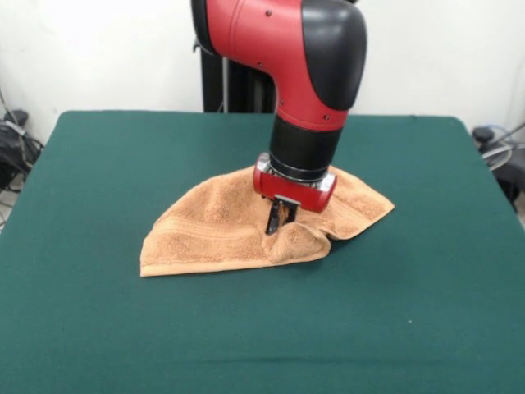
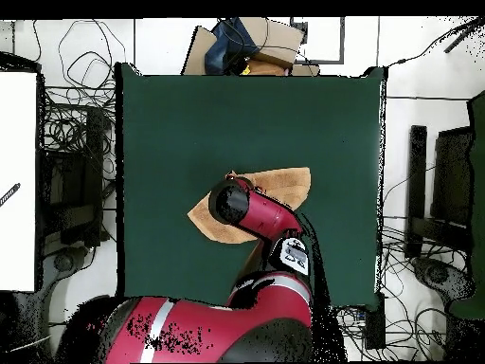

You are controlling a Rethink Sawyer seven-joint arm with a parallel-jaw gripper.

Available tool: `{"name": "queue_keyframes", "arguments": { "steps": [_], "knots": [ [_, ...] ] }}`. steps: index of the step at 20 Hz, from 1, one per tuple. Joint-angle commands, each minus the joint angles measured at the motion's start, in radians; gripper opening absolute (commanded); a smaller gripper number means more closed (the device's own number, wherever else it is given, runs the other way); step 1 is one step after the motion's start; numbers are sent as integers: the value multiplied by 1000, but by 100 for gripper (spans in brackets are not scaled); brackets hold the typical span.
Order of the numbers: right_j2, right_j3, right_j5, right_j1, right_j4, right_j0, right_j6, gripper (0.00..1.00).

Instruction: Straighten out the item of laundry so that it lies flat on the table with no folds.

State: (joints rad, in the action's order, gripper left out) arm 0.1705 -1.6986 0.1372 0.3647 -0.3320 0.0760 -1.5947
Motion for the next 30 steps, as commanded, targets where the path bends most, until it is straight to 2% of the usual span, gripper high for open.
{"name": "queue_keyframes", "arguments": {
  "steps": [1, 9, 17, 30],
  "knots": [
    [-64, 24, 42, -40, -18, -31, -198, 0],
    [9, 21, 119, -4, -42, -88, -228, 0],
    [29, -1, 191, 41, -51, -76, -226, 0],
    [-12, -150, 98, 128, -28, -8, -226, 0]
  ]
}}
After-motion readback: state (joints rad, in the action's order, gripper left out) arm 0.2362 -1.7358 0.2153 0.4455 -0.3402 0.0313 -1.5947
